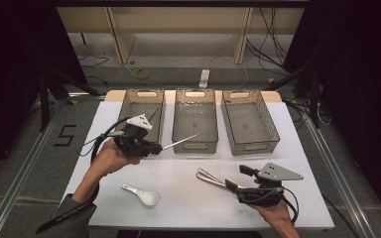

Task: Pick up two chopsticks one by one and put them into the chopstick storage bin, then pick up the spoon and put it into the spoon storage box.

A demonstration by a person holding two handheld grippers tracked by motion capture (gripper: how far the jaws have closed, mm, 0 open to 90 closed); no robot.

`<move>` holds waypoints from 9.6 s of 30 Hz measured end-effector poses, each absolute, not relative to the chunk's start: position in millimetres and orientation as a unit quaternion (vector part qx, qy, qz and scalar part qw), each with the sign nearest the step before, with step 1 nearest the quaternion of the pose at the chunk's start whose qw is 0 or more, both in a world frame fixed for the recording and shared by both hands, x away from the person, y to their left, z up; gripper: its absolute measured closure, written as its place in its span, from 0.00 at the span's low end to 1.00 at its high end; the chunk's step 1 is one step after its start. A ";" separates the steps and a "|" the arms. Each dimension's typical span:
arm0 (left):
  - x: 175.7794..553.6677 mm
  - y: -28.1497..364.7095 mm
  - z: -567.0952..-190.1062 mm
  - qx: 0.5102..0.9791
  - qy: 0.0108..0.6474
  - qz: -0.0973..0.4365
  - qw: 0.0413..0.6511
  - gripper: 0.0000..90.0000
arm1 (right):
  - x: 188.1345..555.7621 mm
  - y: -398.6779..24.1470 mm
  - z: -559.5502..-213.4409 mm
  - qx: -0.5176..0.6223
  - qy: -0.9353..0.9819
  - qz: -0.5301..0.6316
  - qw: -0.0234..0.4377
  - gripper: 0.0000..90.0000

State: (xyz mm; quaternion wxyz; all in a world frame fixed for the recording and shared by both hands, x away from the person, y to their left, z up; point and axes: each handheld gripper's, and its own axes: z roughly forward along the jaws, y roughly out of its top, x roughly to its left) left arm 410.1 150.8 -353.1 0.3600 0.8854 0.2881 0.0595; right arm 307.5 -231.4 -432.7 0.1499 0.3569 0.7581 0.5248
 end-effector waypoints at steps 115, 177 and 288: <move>415.2 184.3 -403.0 0.872 0.345 0.079 0.338 0.18 | 306.3 -231.1 -431.9 0.354 0.758 0.527 0.148 0.30; 365.1 188.0 -440.3 0.941 0.267 0.050 0.201 0.22 | 306.9 -227.6 -432.0 0.345 0.764 0.525 0.147 0.30; 409.6 152.9 -412.7 0.870 0.355 0.061 0.337 0.94 | 308.8 -227.8 -434.3 0.350 0.767 0.520 0.140 0.30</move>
